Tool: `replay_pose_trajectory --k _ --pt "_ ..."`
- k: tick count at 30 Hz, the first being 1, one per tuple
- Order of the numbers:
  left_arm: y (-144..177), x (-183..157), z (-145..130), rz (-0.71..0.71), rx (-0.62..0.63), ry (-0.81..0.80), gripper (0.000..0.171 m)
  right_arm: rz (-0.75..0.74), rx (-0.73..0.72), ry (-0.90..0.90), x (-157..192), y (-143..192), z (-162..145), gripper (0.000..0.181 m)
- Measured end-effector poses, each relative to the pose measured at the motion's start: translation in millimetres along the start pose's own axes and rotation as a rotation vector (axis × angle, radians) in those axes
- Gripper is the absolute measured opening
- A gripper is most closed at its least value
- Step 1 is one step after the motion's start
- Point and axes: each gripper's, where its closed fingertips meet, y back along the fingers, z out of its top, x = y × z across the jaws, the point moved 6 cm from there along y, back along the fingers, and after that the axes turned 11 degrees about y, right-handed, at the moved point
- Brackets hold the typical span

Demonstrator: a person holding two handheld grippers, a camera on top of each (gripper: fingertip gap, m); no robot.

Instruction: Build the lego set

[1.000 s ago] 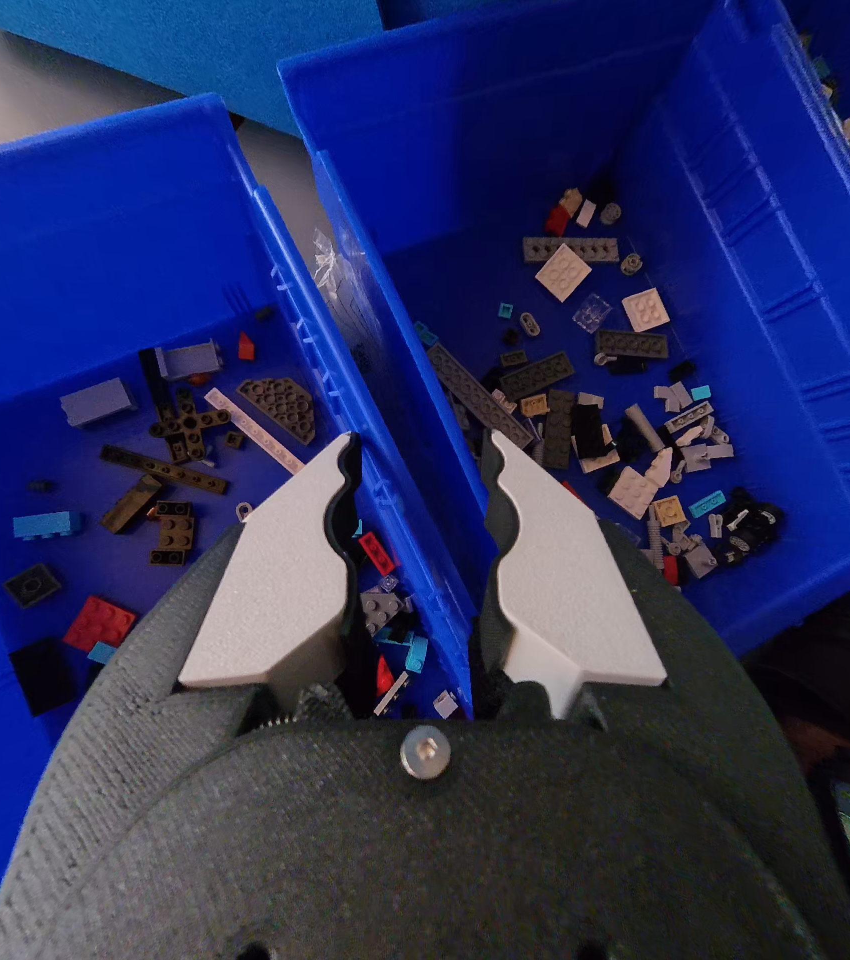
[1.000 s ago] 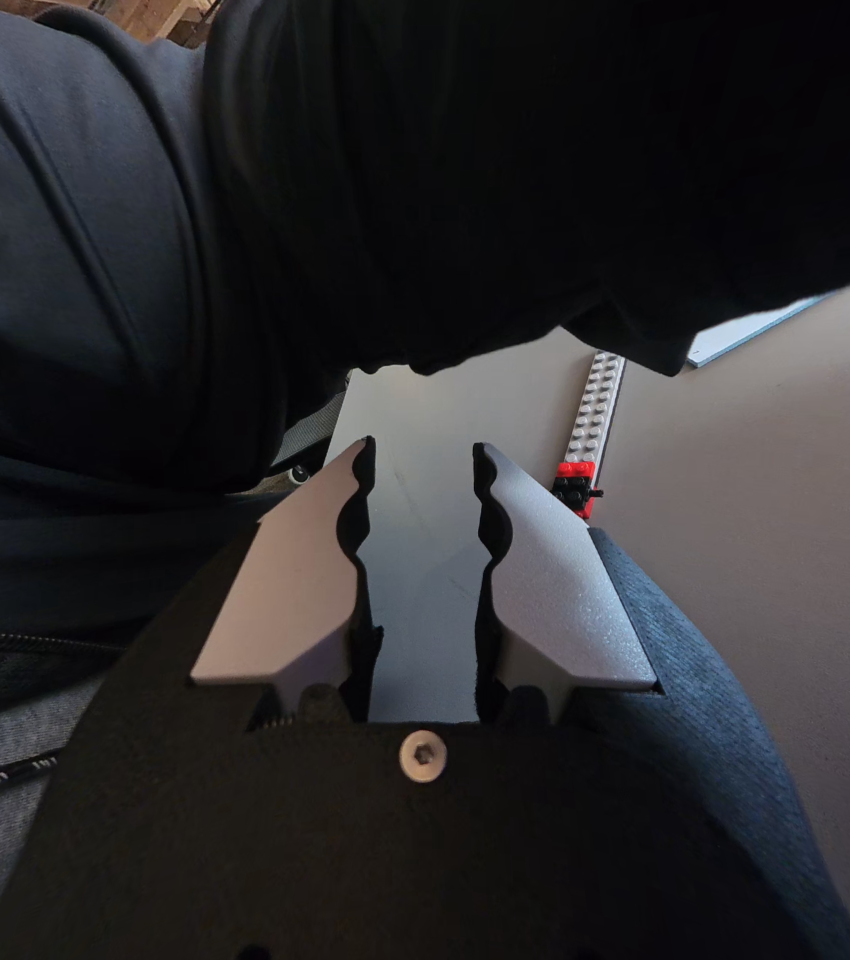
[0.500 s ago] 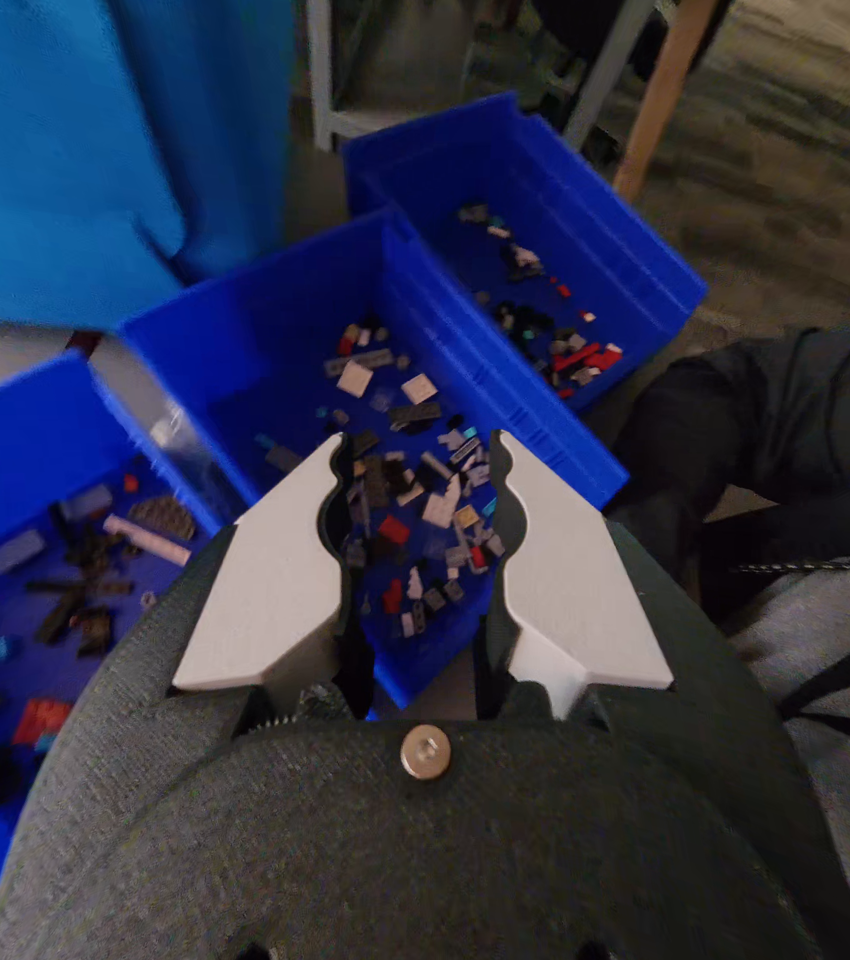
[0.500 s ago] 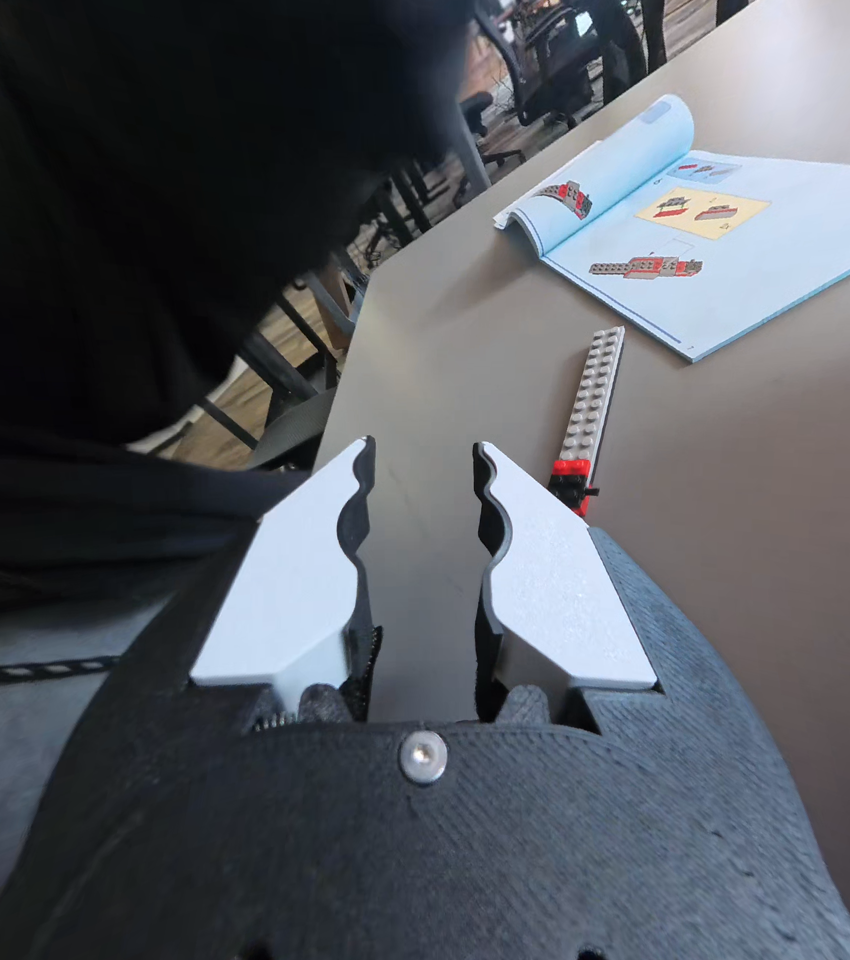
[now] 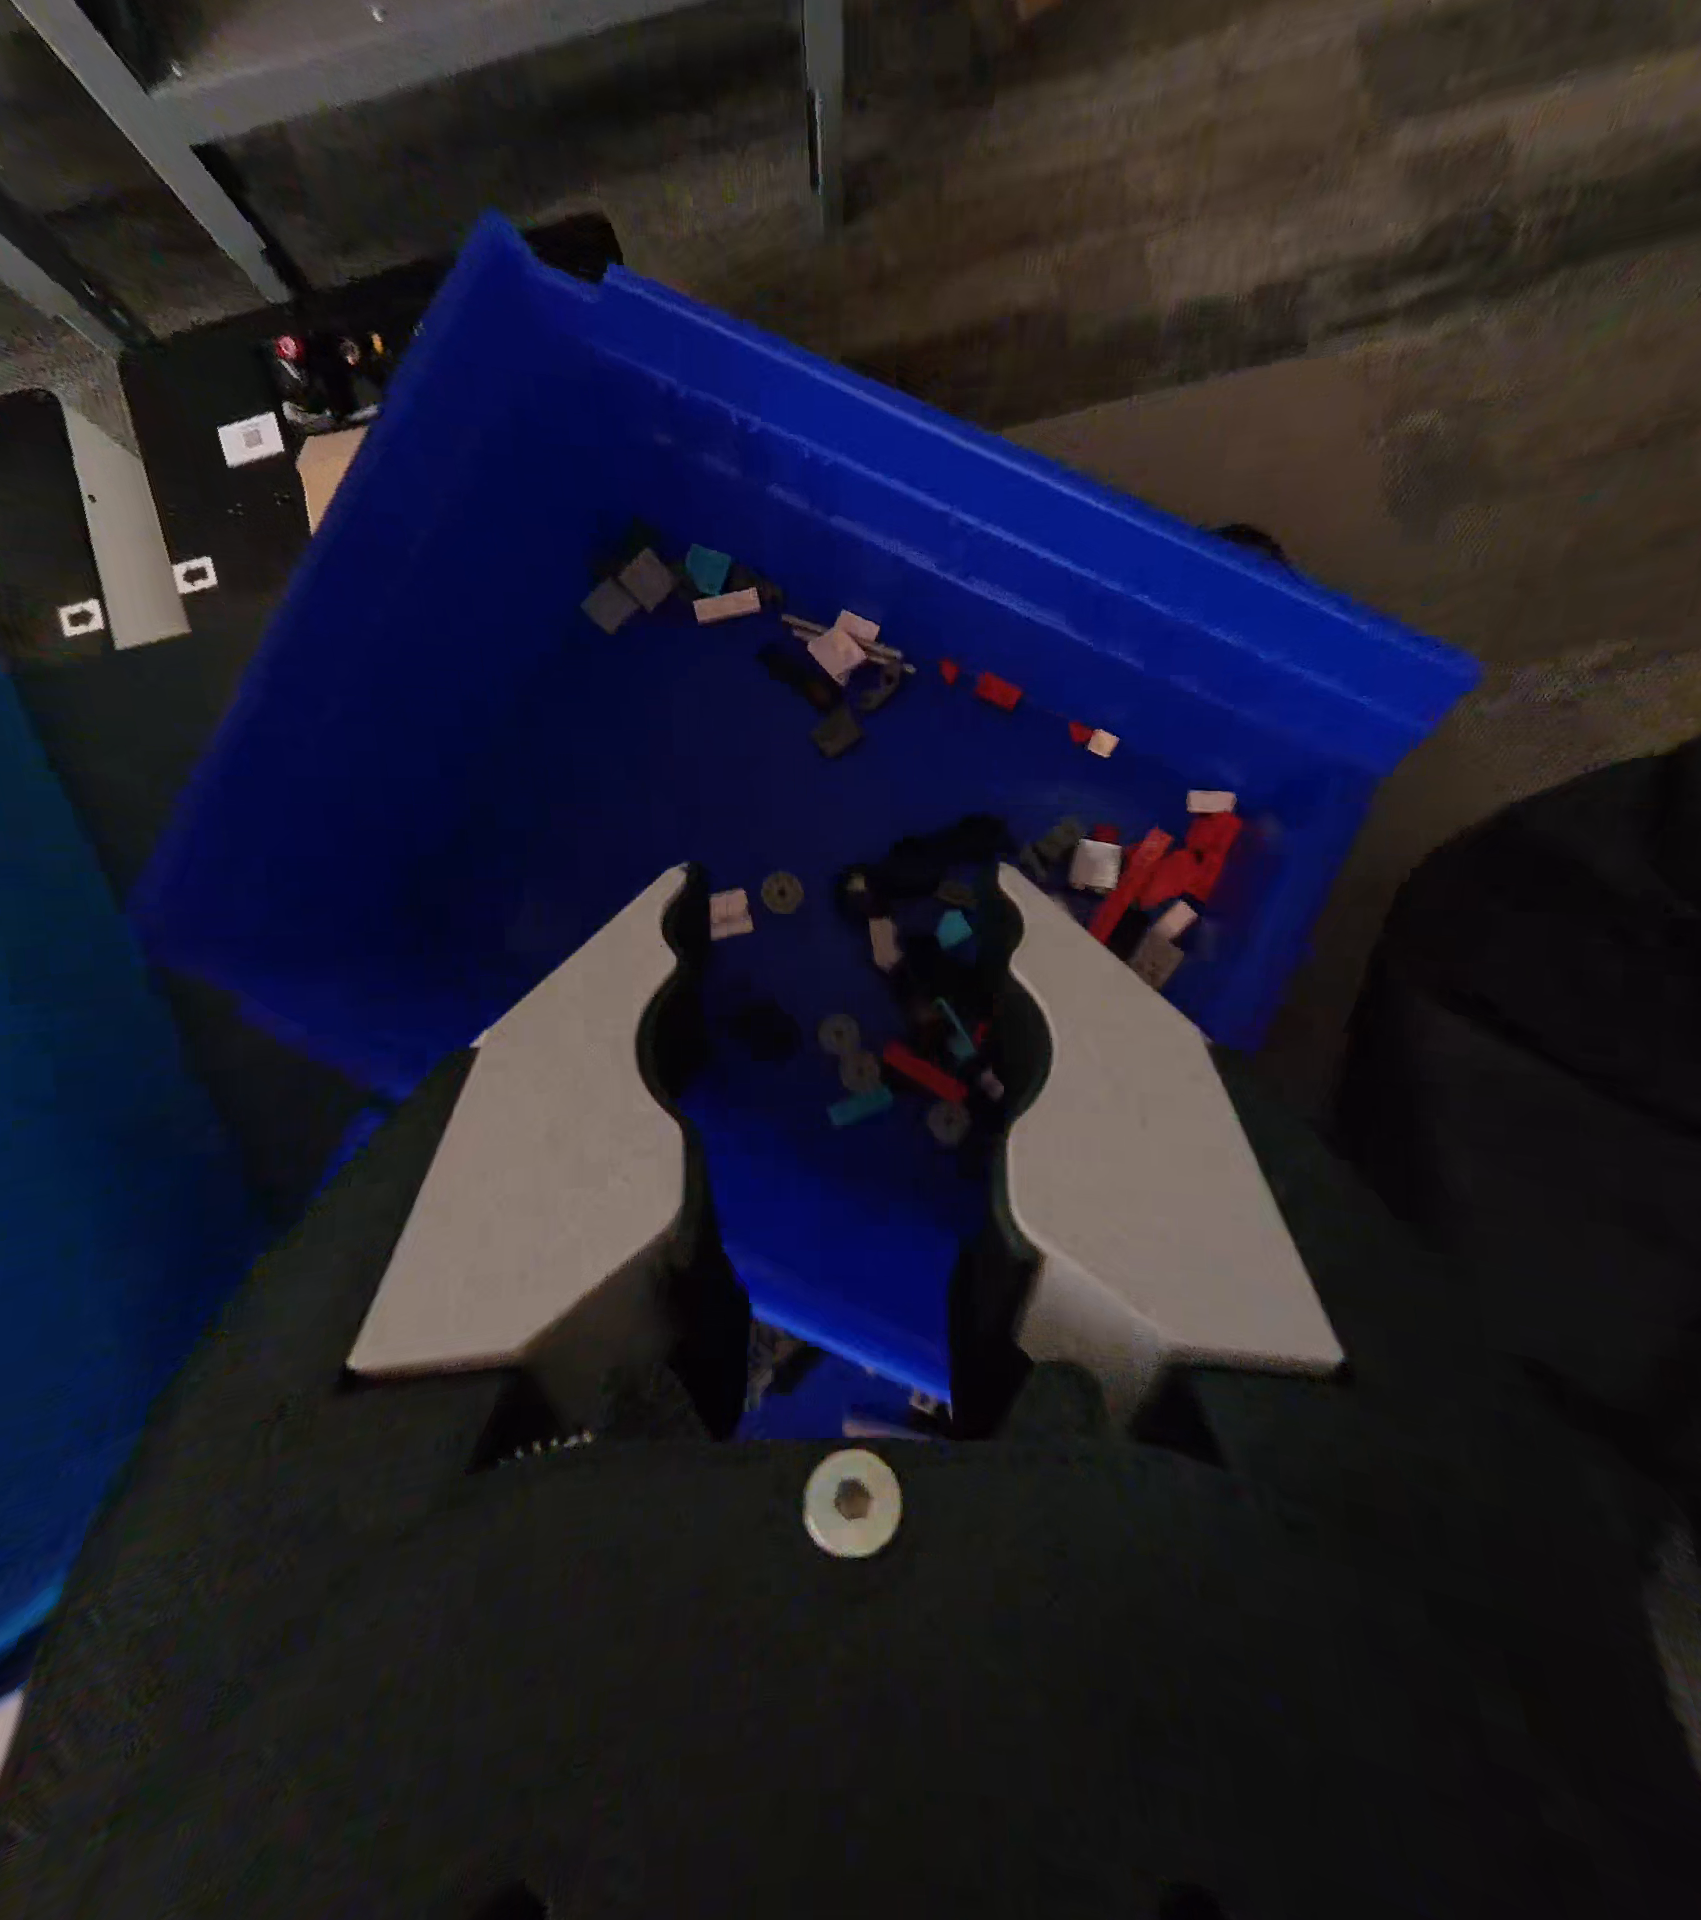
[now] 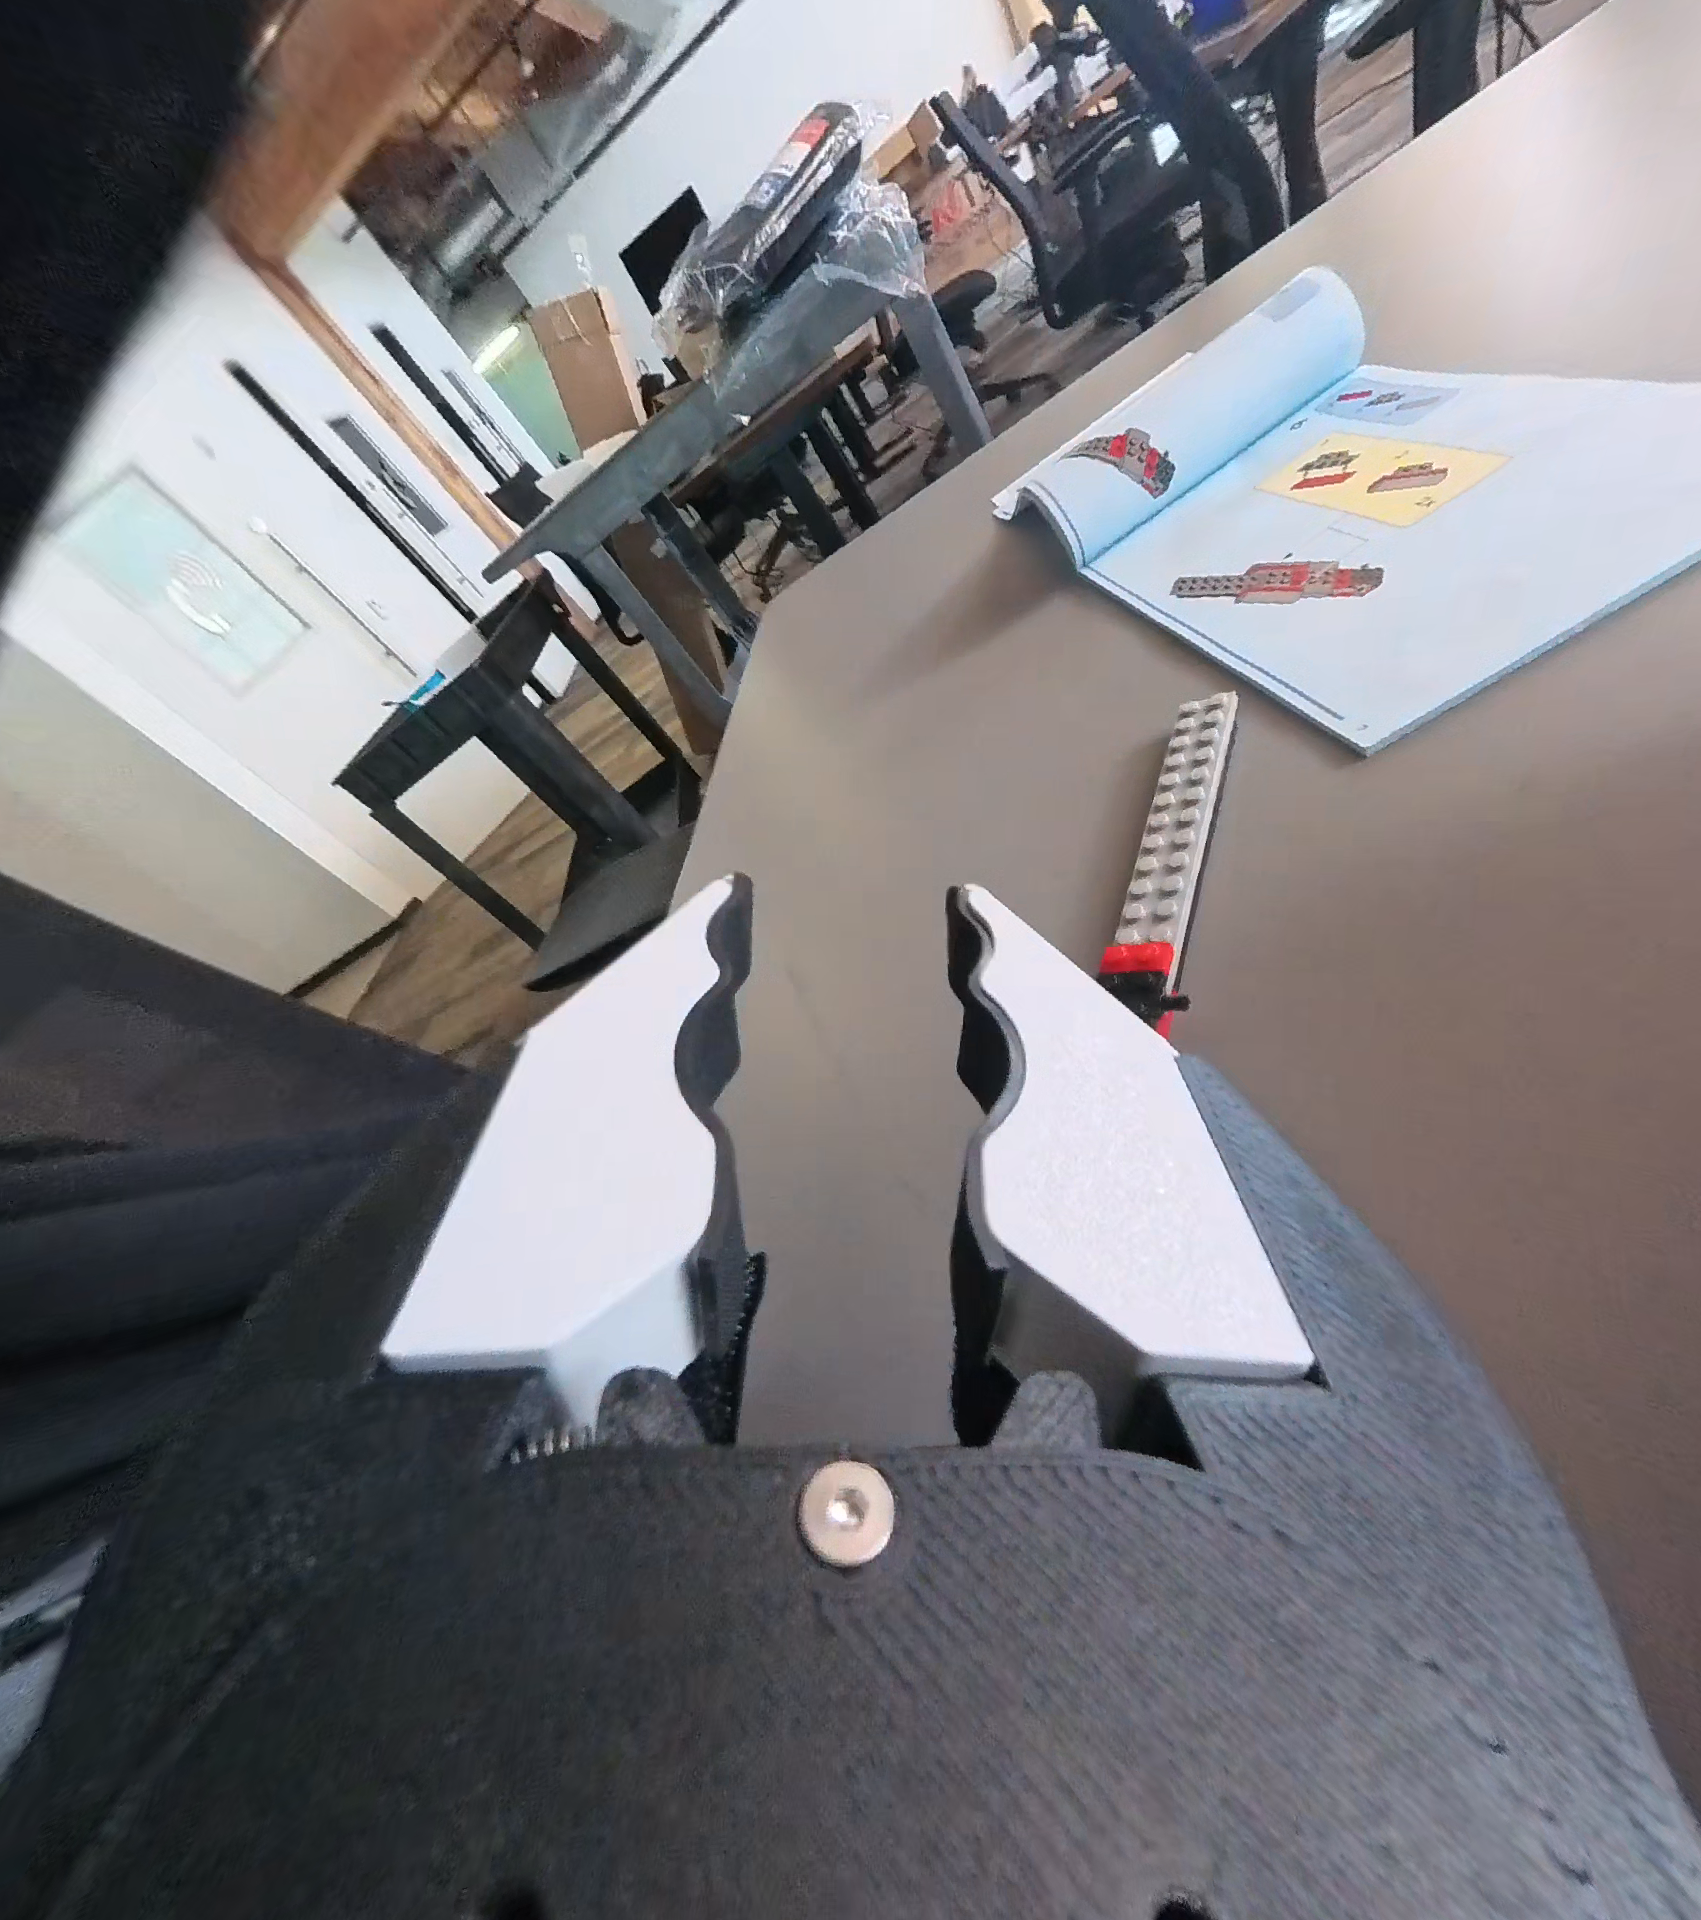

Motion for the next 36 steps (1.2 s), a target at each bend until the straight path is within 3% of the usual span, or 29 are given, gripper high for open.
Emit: replay_pose_trajectory --k 6,12,18,26,36 --pt "-57 12 14 0.024 0.212 -0.083 0.051 0.026 0.066 0.017 3 -6 -5 0.040" --pt "-104 32 40 0.062 0.204 -0.314 0.052 0.034 0.070 0.006 2 -6 -5 0.040" --pt "-139 44 42 0.041 0.295 -0.460 0.052 0.042 0.087 0.019 4 -8 -6 0.040" --pt "-166 58 45 0.010 0.374 -0.442 0.053 0.065 0.106 0.022 5 -9 -7 0.040" --pt "-182 62 38 -0.061 0.379 -0.409 0.056 0.074 0.122 0.039 7 -10 -8 0.041"
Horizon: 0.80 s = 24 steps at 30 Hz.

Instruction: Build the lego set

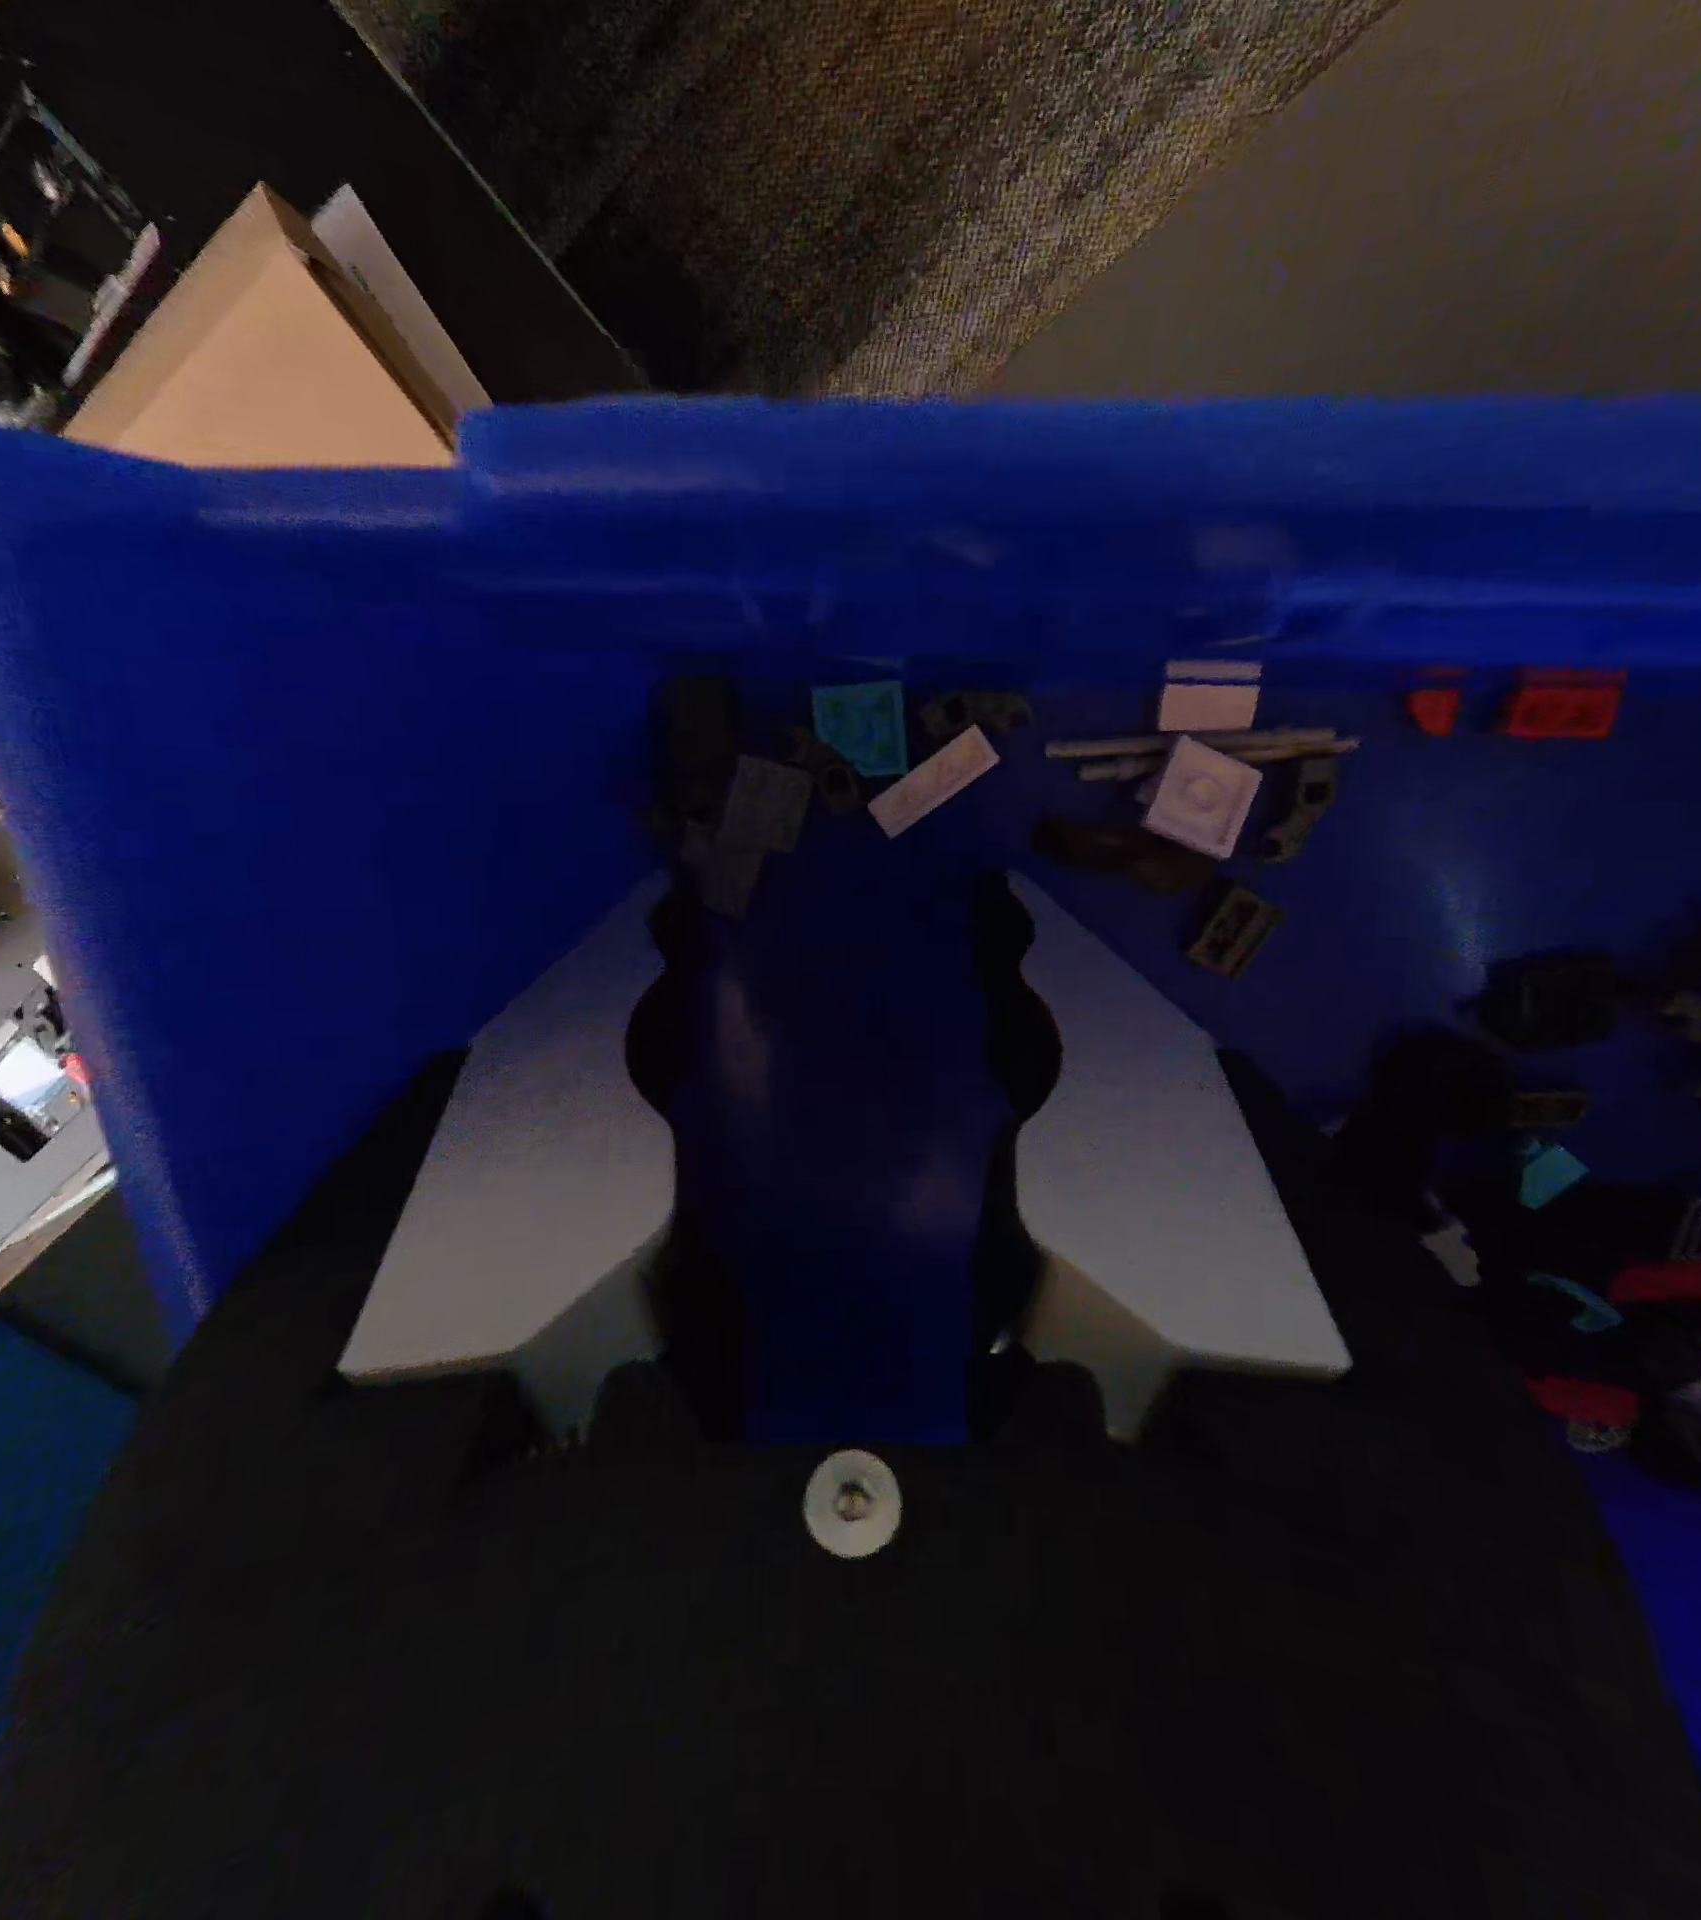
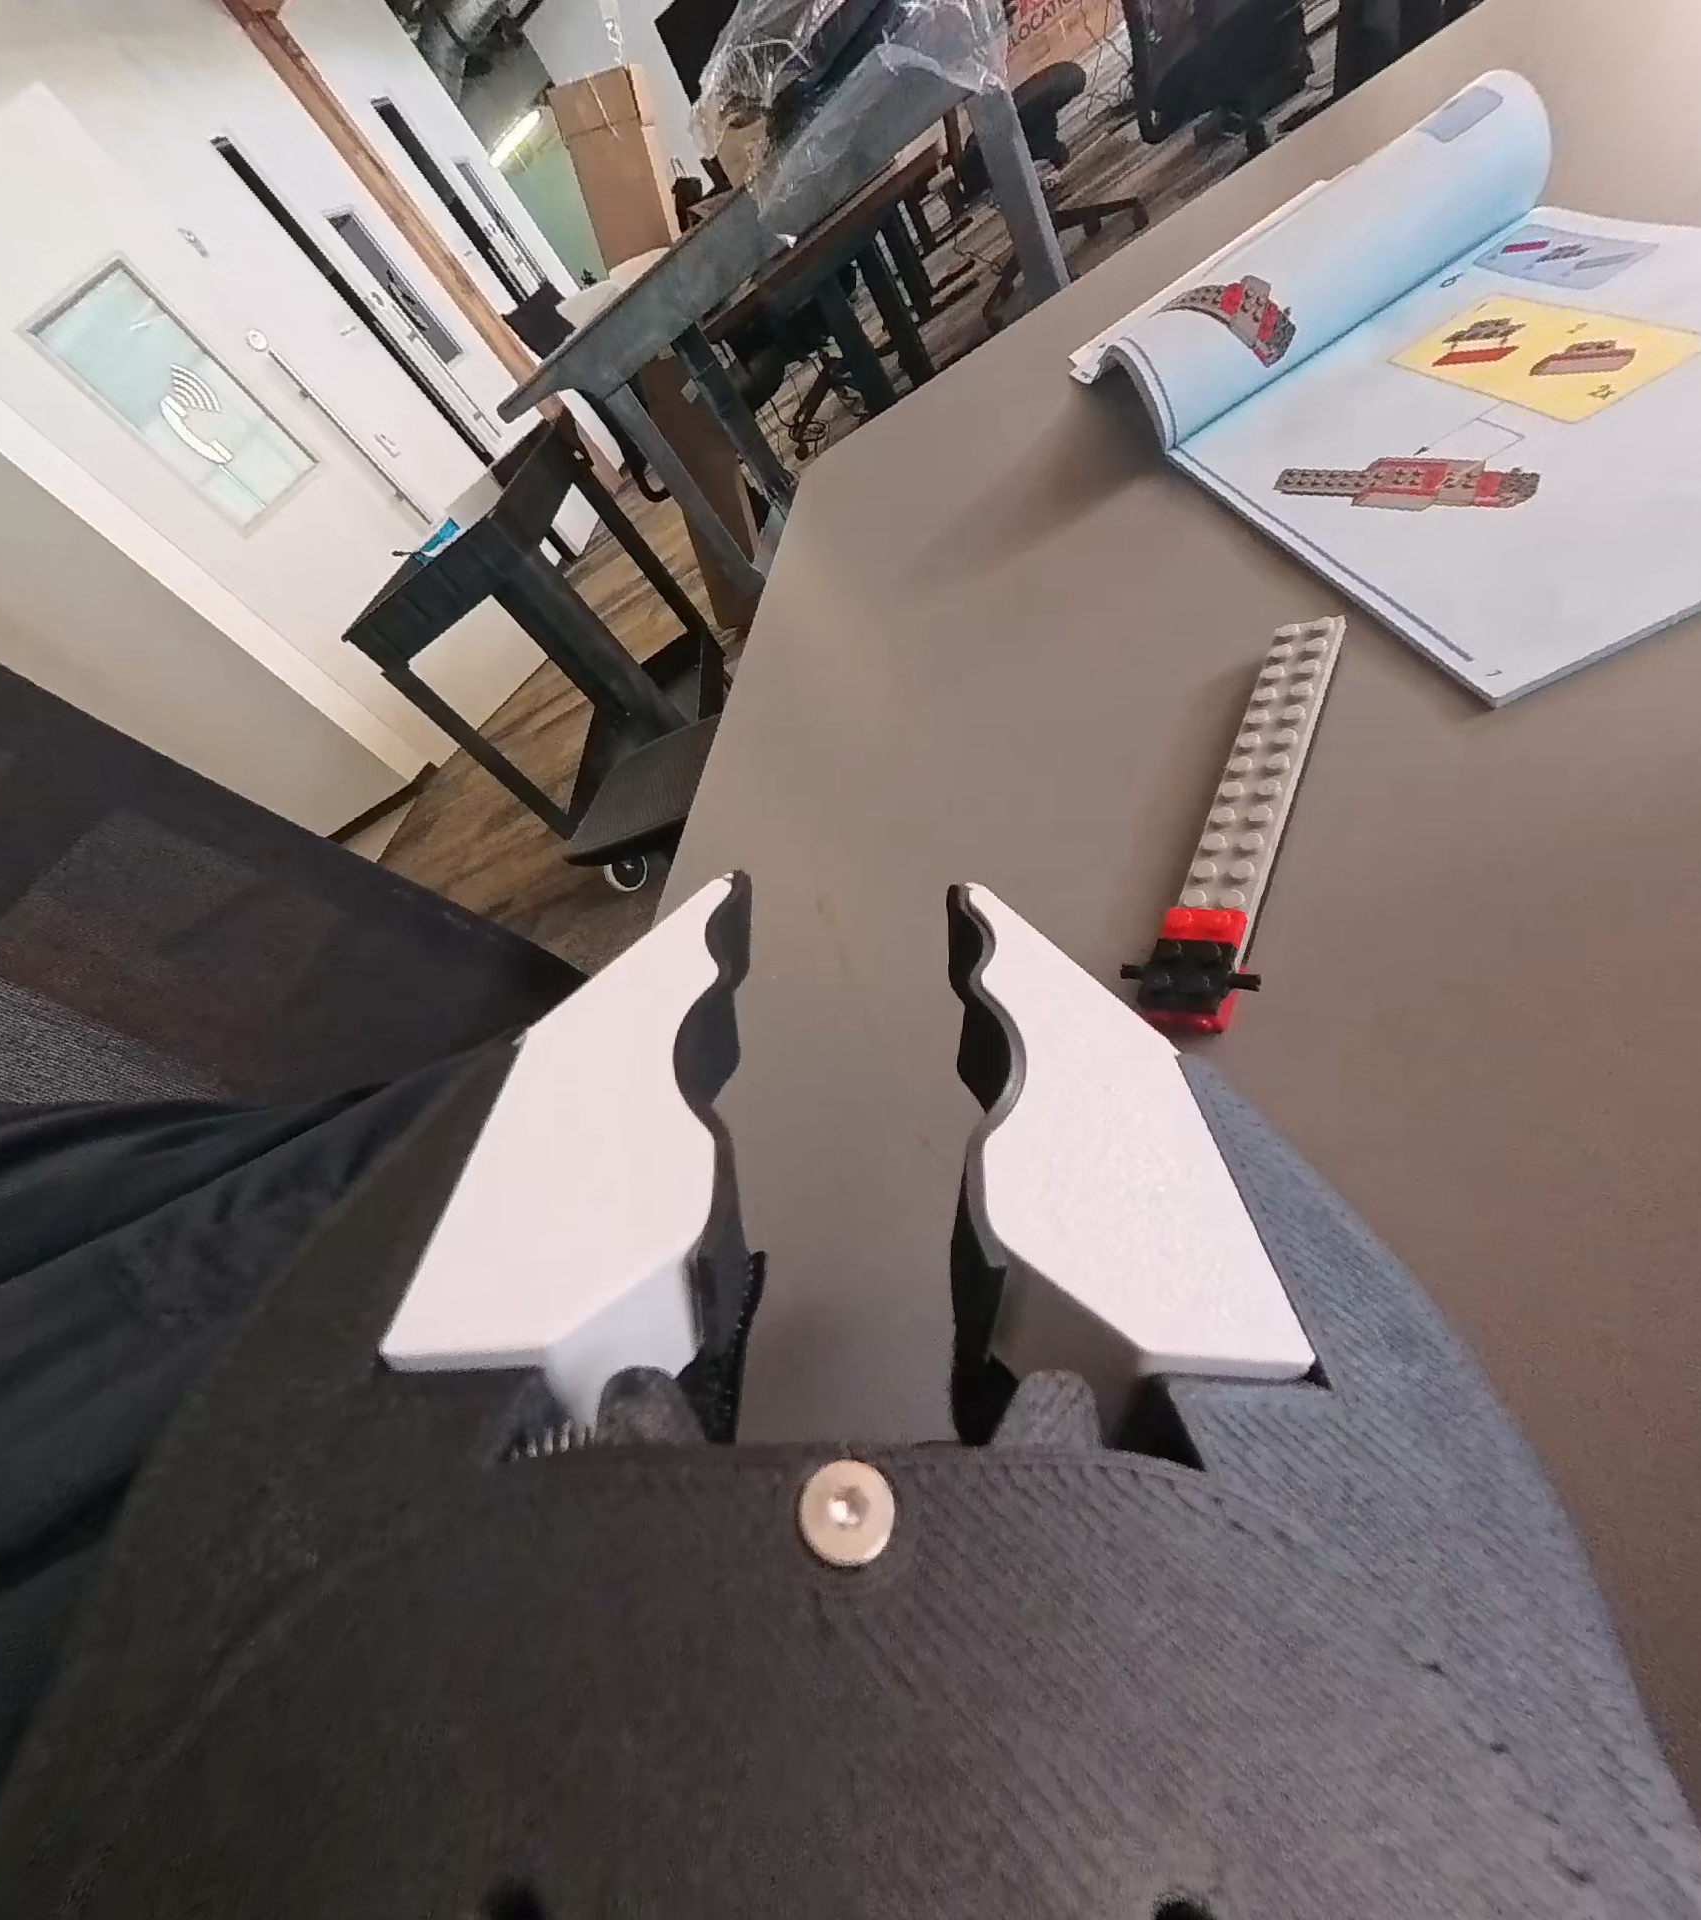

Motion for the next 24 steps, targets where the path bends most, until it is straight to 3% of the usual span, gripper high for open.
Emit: replay_pose_trajectory --k 6,12,15,20,24 --pt "4 -11 -8 -0.061 0.032 0.028 0.065 -0.003 -0.002 0.006 1 0 0 0.040" --pt "12 -38 -42 -0.125 0.172 -0.012 0.062 -0.005 0.003 0.015 1 0 0 0.040" --pt "19 -37 -47 -0.091 0.143 -0.011 0.061 -0.006 0.007 0.018 2 0 0 0.040" --pt "26 -16 -31 -0.003 0.013 0.103 0.056 -0.007 0.009 0.019 2 -1 0 0.040" --pt "17 -3 -24 0.019 0.005 0.163 0.053 -0.007 0.009 0.021 2 0 0 0.040"
